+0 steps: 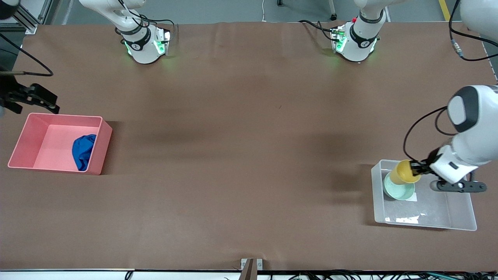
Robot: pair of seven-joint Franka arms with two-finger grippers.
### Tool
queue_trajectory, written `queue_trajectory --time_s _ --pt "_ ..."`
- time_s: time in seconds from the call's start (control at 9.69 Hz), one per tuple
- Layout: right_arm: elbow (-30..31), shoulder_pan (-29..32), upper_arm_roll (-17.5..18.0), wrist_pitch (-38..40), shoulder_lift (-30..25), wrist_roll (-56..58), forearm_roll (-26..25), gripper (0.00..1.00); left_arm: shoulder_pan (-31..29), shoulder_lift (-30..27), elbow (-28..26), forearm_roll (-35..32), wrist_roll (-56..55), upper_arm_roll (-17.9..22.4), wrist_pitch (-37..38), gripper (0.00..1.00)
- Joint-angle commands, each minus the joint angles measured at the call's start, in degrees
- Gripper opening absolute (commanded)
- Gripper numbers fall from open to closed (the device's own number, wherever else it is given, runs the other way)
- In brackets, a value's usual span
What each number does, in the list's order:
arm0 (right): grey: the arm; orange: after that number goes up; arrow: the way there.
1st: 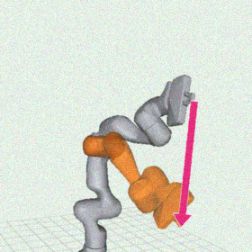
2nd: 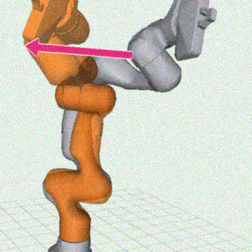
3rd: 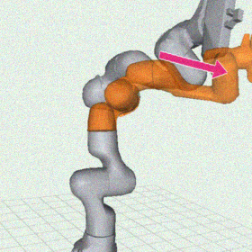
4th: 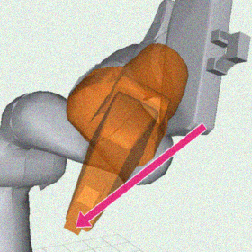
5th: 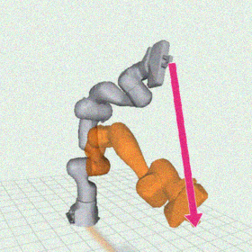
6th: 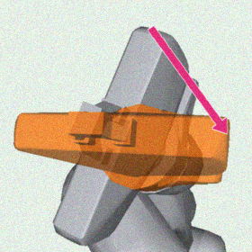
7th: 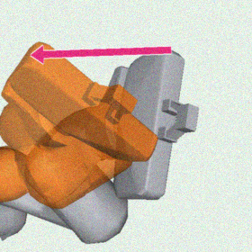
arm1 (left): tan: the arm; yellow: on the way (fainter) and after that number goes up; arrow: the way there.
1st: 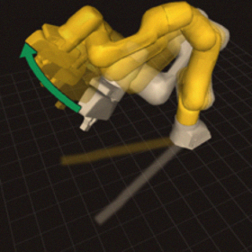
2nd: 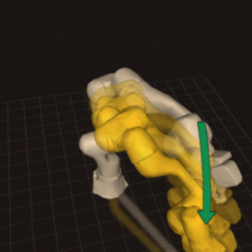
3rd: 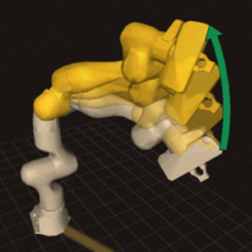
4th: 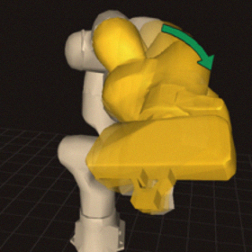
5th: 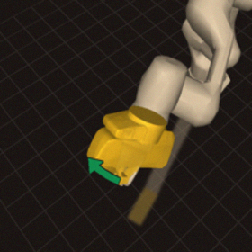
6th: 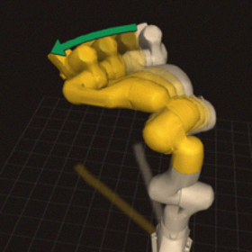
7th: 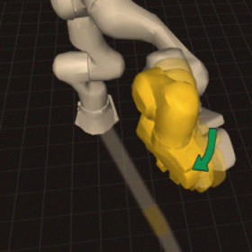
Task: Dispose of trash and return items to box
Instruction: 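Lower the yellow cup into the green bowl and open the left gripper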
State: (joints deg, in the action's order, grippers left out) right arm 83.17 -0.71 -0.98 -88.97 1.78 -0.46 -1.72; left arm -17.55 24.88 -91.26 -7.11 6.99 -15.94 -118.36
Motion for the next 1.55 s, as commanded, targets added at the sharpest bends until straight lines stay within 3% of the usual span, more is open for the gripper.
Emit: queue_trajectory --time_s 0.0,0.31,0.52,0.83,0.93,1.03,1.13,1.24,1.44 --pt "-2.13 0.54 -0.52 0.38 1.20 -0.77 1.28 1.00 -2.38 5.95 2.76 -0.89 6.69 -0.32 -0.11 0.00" --pt "-2.58 0.27 -0.52 0.82 1.29 -0.68 1.72 1.00 -2.57 14.12 8.81 -3.97 8.91 -0.32 -1.08 0.00" --pt "-2.66 3.25 -0.87 2.12 0.86 0.89 2.51 1.00 -2.57 16.15 8.73 -4.05 9.00 -0.23 -1.78 0.01" --pt "-1.97 0.72 -0.52 3.45 1.03 3.19 1.11 1.00 -2.75 18.53 8.73 -3.97 8.91 -0.23 -3.45 0.02" --pt "-1.61 0.63 -0.52 3.02 2.16 3.19 1.01 1.00 -2.75 19.14 8.73 -3.97 8.91 -0.23 -4.32 0.09" --pt "-1.96 0.54 -0.52 3.10 2.17 3.19 0.92 1.00 -2.75 19.32 8.73 -3.97 8.83 -0.23 -4.51 0.33" --pt "-1.96 0.45 -0.43 3.10 2.17 2.84 1.10 1.00 -2.92 19.24 8.73 -3.53 7.87 -0.23 -4.51 0.81" --pt "-2.13 0.54 -0.43 2.93 2.08 2.66 1.36 1.00 -3.19 18.98 8.73 -3.53 7.86 -0.23 -4.51 1.00" --pt "-2.49 0.80 -0.52 3.01 2.08 3.09 1.89 1.00 -3.45 16.53 8.82 -2.83 6.12 -0.84 -4.07 1.00"
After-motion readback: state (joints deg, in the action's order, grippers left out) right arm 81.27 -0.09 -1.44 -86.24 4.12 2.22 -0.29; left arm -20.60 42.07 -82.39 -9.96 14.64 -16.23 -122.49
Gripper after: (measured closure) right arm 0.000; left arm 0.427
